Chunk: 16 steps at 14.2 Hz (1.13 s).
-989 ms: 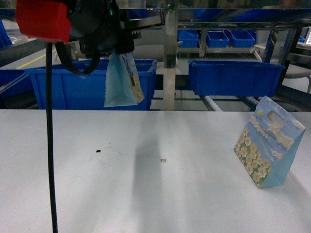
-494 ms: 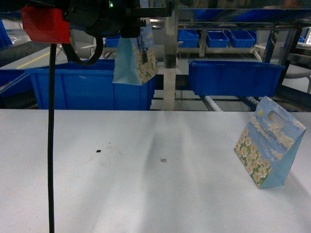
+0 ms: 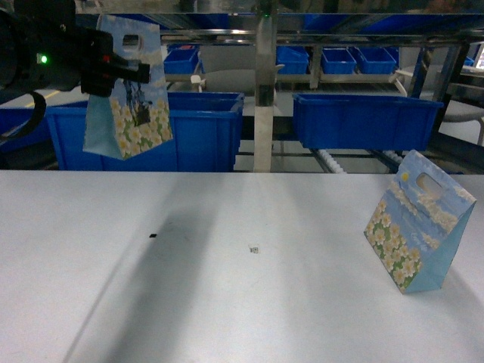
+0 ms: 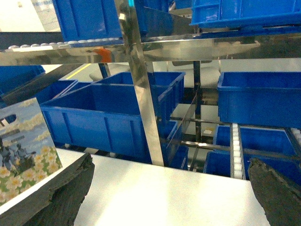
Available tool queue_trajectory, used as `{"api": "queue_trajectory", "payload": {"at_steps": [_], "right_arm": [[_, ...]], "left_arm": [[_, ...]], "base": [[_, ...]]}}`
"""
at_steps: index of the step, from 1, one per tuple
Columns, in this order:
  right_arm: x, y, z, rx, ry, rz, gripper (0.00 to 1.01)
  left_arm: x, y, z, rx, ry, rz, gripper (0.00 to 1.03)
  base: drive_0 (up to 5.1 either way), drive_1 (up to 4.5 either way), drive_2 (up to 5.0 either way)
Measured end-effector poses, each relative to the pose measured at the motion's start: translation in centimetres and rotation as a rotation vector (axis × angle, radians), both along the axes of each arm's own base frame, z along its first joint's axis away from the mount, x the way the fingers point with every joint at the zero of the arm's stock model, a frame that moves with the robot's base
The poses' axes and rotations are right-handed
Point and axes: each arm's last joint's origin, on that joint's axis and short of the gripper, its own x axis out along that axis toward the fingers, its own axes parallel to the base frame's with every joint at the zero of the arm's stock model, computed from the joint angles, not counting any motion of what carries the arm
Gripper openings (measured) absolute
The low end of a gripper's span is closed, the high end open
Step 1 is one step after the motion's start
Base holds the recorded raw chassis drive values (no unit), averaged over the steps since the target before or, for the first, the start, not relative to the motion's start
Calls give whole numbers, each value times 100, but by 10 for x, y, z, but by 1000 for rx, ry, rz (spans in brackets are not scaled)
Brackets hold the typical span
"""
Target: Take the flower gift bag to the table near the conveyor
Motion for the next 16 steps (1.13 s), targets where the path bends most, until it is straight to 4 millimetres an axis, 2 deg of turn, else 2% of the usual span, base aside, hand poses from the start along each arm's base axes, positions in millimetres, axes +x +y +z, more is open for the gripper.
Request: {"api": "queue_trajectory", "payload": {"at_steps": [2,3,5,6,8,10,14,16], "right_arm": [[0,0,0,0,0,0,98],[0,0,0,0,0,0,98],[0,0,0,0,0,0,98],[0,0,0,0,0,0,98],[0,0,0,0,0,1,98],[0,0,0,0,0,0,98],[0,0,0,0,0,0,98],[0,0,0,0,0,0,98]], "left_arm": [[-9,11,-17,2,38,-9,2],[-15,27,-27,5,55,9,2],[-23,54,-35,-10,60,62,2],[-24,60,-36,-23,64,79,2],[-25,60,-36,-45,54,72,2],[-24,52,-38,-65,52,42,2],[-21,51,-63,-62,98,41,2],[-17,51,-67,-63,92,52,2]], "base": [[0,0,0],[0,0,0],[0,0,0],[0,0,0],[0,0,0],[0,0,0],[0,0,0],[0,0,0]]}}
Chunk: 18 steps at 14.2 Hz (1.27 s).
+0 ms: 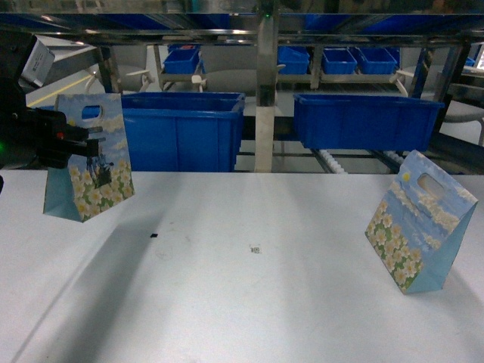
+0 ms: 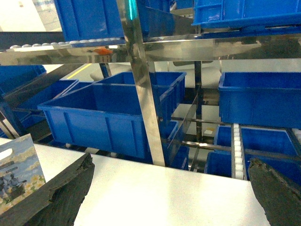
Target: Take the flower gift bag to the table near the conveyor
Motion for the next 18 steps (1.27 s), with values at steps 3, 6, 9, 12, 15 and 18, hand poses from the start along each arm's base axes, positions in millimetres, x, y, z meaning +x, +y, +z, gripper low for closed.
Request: {"api": "queue_trajectory", "payload": {"at_steps": [3,6,9,12,15,18], "right_arm": [[0,0,0,0,0,0,98],[0,0,0,0,0,0,98],[0,0,0,0,0,0,98],[0,0,0,0,0,0,98],[0,0,0,0,0,0,98],[0,0,0,0,0,0,98]], "left_arm": [[10,-4,-8,-11,5,3,2],[15,-2,-23,-10,20,18,2],[24,17,-58,8,61,106,2],[27,12,-55,11,40,100,9],[28,12,-54,11,32,100,20],[29,10,-53,7,28,88,35]], "base": [[0,0,0],[0,0,0],[0,0,0],[0,0,0],[0,0,0],[0,0,0]]}}
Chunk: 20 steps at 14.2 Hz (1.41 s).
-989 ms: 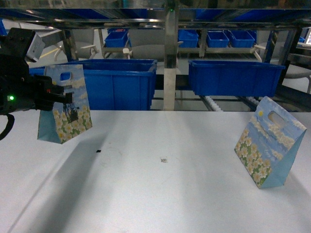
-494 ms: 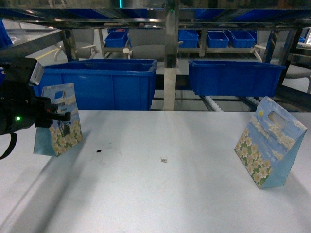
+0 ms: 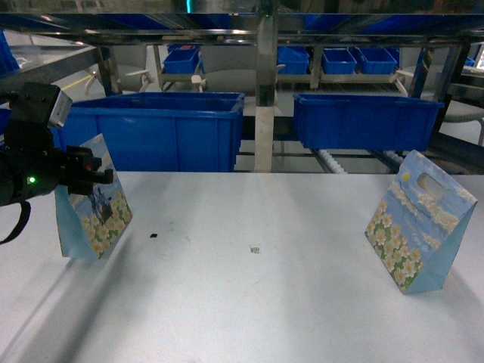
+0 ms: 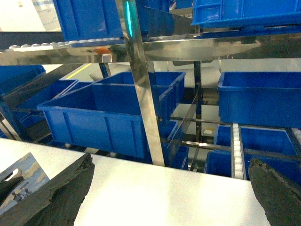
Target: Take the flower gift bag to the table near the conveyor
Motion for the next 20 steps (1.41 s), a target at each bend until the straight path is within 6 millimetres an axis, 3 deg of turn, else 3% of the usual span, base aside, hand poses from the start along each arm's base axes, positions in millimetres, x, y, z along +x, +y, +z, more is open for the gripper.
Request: {"api": "queue_trajectory", "payload": {"at_steps": [2,4,5,7,8,9,10,11,12,14,16,17,19,20], "right_arm": [[0,0,0,0,0,0,98],[0,0,0,0,0,0,98],[0,0,0,0,0,0,98],[0,0,0,0,0,0,98],[0,0,0,0,0,1,98],[0,0,0,0,-1,0,98],[0,0,0,0,0,0,98],[0,0,0,0,1,-1,98],[-1,1,1,-12,-39,-41,95],[-35,-10,-16,-122,-124,-303,68],[-73,-26,-40,-157,-120,-345,38],[-87,-28,-50,-167,-108,-336,26],[-114,-33,-65,-178,-105,-331,2],[-125,-35,-69,-176,-106,-330,2]], "left_arm": [[3,-7,8,-8,37,-20,58],[10,-14,52,-38,-8,-19,82],[7,-14,98,-99,-48,-3,96],[-5,-16,198,-164,-221,46,98],[-12,-16,221,-184,-288,49,98],[-10,-16,215,-188,-267,51,98],[-8,-18,196,-169,-283,79,92],[-26,-20,165,-136,-281,108,78],[-50,-20,152,-124,-293,106,65],[-96,-20,160,-124,-402,104,38],[-134,-19,125,-119,-326,112,9],[-148,-21,114,-115,-304,104,2],[-176,-19,113,-117,-347,110,2],[-187,-19,108,-116,-341,110,2]], "base": [[0,0,0],[0,0,0],[0,0,0],[0,0,0],[0,0,0],[0,0,0],[0,0,0],[0,0,0],[0,0,0],[0,0,0],[0,0,0],[0,0,0],[0,0,0],[0,0,0]]}}
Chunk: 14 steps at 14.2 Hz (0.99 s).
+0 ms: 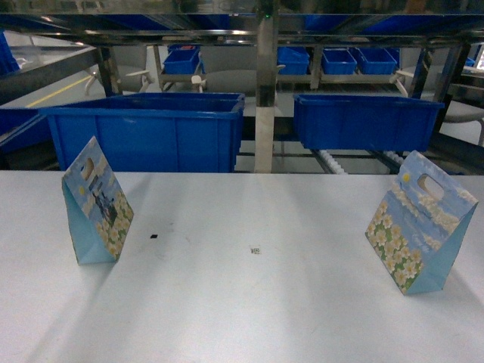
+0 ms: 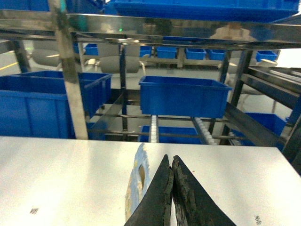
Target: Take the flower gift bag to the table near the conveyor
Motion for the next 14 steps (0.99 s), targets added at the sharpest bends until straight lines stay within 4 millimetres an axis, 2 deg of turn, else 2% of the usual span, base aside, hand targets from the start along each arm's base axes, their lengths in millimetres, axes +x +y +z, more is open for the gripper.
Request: {"api": "queue_trajectory", "payload": {"at_steps": [2,3,8,11,12,13,14], "right_arm": [[-20,-13,-10,0,6,-16,2],[-30,-12,-14,0,7,-7,2],[-42,-12,-18,0,5,-4,2],[-59,-12,-24,0,8,-4,2],[-64,-12,-26,0,6,-4,2],[-69,-12,-28,0,-1,-4,2],[-72,-12,-33,0,-11,-4,2]], "left_arm": [[-21,0,-12,0,25,-2,2],[-29,0,-12,0,13,-2,2],[-42,0,-15,0,11,-2,2],[-59,0,-20,0,11,-2,2],[-65,0,-26,0,-11,-2,2],[-70,0,-34,0,39,-2,2],[-74,0,-34,0,35,-3,2]], "base": [[0,0,0],[0,0,0],[0,0,0],[0,0,0],[0,0,0],[0,0,0],[0,0,0]]}}
